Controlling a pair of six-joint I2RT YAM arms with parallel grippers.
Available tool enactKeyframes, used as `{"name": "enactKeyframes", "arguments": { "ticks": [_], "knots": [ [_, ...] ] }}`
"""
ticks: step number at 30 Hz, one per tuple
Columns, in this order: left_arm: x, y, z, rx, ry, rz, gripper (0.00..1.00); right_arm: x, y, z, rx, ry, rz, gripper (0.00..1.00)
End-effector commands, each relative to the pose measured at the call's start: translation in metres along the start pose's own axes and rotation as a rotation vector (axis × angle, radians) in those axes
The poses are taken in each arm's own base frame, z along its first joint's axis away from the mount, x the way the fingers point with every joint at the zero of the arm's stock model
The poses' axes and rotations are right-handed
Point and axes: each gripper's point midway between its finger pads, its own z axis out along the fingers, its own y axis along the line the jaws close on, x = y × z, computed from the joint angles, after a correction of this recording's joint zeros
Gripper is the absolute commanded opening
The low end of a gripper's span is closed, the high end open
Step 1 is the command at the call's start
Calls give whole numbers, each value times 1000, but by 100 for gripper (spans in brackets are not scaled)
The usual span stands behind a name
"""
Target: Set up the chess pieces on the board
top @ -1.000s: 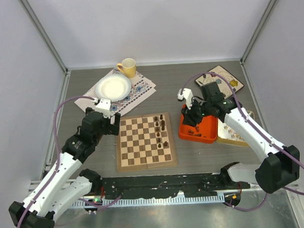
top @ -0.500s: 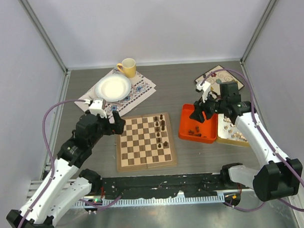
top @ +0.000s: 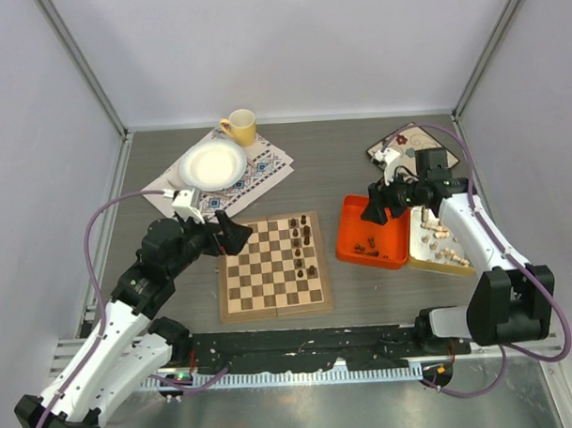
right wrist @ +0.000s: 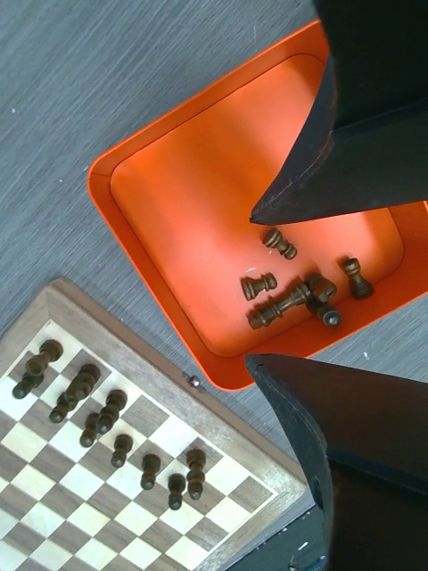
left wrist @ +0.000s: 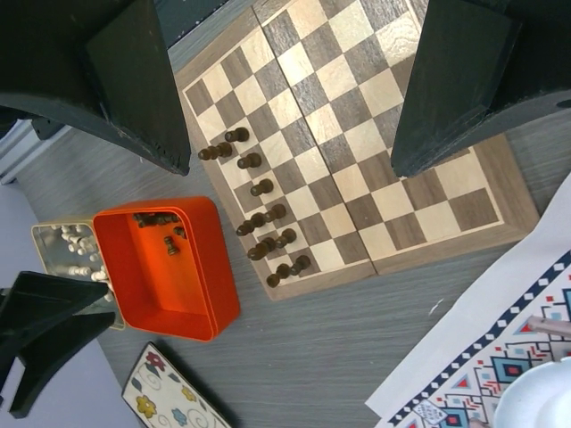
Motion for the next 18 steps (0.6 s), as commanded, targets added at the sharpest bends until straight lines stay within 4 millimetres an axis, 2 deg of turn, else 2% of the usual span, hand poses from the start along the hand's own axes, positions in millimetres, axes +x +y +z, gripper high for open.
{"name": "enactKeyframes", "arguments": {
  "ticks": [1,7,9,10,16,18],
  "knots": [
    [-14,-20,6,99,-36,1,100,-5,-14,-2,22,47,-68,64],
    [-6,-17,15,97,3,23,99,35,-24,7,42,245,-58,61],
    [-5,-17,18,99,10,31,100,53,-15,15,25,320,-72,59],
    [-3,-16,21,95,25,33,100,61,-19,15,57,362,-95,58],
    [1,-17,25,100,59,39,100,84,-31,31,167,460,-44,45],
    [3,-17,25,102,60,36,100,94,-30,35,179,498,-54,45]
  ]
}}
